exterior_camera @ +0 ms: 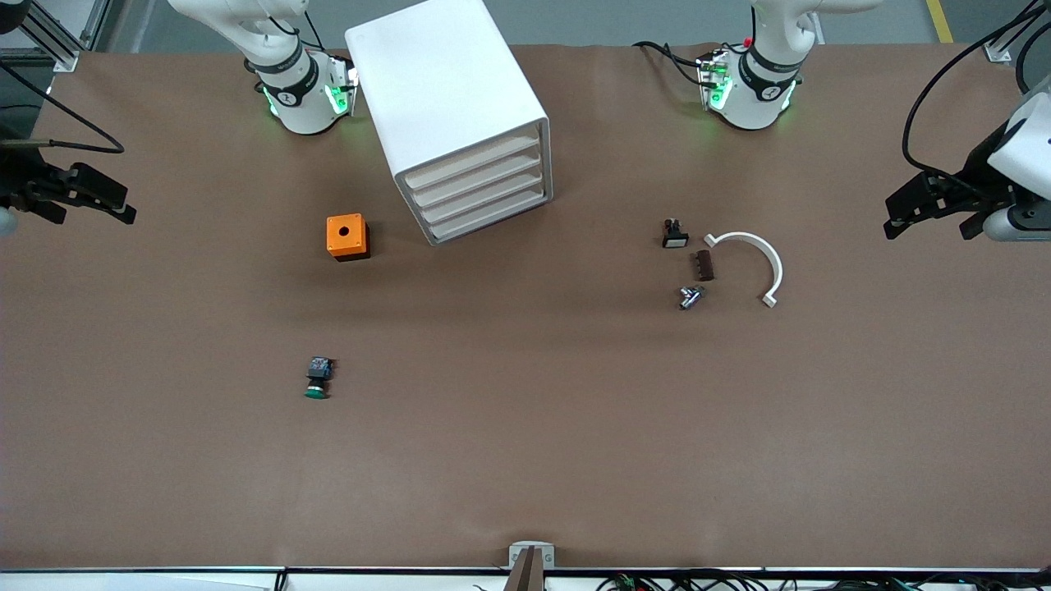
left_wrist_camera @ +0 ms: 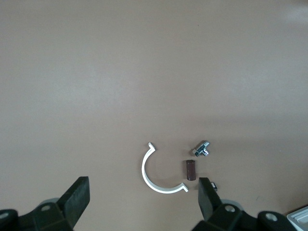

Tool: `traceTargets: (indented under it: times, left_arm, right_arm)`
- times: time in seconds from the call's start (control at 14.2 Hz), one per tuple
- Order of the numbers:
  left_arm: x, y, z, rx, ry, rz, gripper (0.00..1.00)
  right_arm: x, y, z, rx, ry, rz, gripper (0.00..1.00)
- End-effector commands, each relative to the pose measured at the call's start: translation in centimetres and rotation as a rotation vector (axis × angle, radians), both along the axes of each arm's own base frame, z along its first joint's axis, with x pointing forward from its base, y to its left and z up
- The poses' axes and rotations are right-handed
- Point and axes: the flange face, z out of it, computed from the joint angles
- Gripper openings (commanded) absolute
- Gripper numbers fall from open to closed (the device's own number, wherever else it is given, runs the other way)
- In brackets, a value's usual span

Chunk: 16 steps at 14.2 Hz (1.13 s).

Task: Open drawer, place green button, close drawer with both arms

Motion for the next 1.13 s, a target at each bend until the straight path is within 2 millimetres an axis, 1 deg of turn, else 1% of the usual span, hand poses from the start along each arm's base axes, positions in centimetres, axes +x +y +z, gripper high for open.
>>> traceTargets:
  times: [0.0, 0.14, 0.28, 0.35, 0.64, 0.71, 0.99, 1.06]
  left_arm:
    - [0.1, -0.1, 0.4, -0.012, 0.006, 0.000, 0.99]
    - [0.1, -0.1, 0.5, -0.012, 0.004, 0.003, 0.99]
    - [0.2, 0.7, 0.4, -0.012, 0.006, -0.002, 0.99]
    - [0.6, 0.7, -0.3, -0.010, 0.018, 0.001, 0.99]
    - [2.5, 0.7, -4.5, -0.007, 0.091, 0.020, 0.99]
    - [3.1, 0.6, -5.8, -0.006, 0.113, 0.020, 0.99]
    - [5.4, -1.5, -13.1, 0.013, 0.231, -0.007, 0.99]
    - [5.6, -2.7, -14.3, 0.016, 0.251, -0.025, 0.99]
  right_arm:
    - [-1.1, -0.3, 0.6, -0.015, -0.006, 0.002, 1.00]
    - [-1.1, -0.4, 0.6, -0.015, -0.007, 0.001, 1.00]
    - [-1.1, -0.4, 0.6, -0.015, -0.009, -0.001, 1.00]
    - [-1.1, -0.4, 0.6, -0.015, -0.009, -0.001, 1.00]
    - [-1.1, -0.4, 0.6, -0.015, -0.010, -0.001, 1.00]
    - [-1.1, -0.4, 0.6, -0.015, -0.010, -0.001, 1.00]
    - [-1.1, -0.3, 0.4, -0.013, -0.008, -0.001, 1.00]
    - [-1.1, -0.2, 0.4, -0.012, -0.009, 0.000, 1.00]
